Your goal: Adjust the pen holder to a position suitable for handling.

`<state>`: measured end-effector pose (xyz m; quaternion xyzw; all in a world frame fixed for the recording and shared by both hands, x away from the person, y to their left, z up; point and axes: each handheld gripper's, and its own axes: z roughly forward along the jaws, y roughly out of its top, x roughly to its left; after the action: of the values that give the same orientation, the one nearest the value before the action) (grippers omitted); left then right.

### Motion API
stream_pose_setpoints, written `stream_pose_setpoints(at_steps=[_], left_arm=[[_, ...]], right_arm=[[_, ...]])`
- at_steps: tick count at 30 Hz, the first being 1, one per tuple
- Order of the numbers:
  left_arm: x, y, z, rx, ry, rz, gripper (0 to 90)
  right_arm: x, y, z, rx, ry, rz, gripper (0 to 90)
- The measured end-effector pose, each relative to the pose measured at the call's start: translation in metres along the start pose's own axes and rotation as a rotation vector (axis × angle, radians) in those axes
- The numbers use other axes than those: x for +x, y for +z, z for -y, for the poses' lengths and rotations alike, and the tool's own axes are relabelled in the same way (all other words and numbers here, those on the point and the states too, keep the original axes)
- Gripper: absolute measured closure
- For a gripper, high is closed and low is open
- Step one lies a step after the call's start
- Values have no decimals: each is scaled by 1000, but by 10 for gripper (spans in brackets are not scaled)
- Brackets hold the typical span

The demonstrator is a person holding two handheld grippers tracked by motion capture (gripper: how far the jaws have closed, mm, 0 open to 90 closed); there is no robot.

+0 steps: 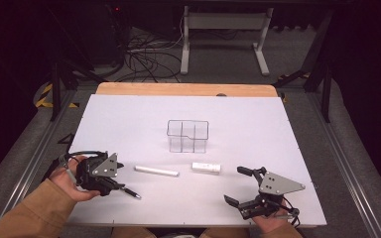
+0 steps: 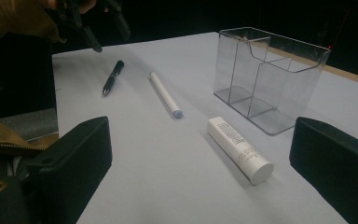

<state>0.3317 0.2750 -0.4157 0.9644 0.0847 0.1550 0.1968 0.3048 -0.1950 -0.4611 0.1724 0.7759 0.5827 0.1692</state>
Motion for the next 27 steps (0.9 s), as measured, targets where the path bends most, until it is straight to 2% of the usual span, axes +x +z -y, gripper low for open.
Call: stream_pose_setpoints(at_steps=[6,17,24,27], left_arm=[[0,9,-1,46,38,32,439],[4,22,-1,104,72,94,489],[7,29,-1,151,24,170,535],[7,31,-1,165,35,185,557]], right_arm=[[0,0,0,2,-1,-4,66],[0,0,0,0,-1,-9,69],[0,-1,1,-2,0,-11,69],[0,-1,1,-1,4,-12,69]])
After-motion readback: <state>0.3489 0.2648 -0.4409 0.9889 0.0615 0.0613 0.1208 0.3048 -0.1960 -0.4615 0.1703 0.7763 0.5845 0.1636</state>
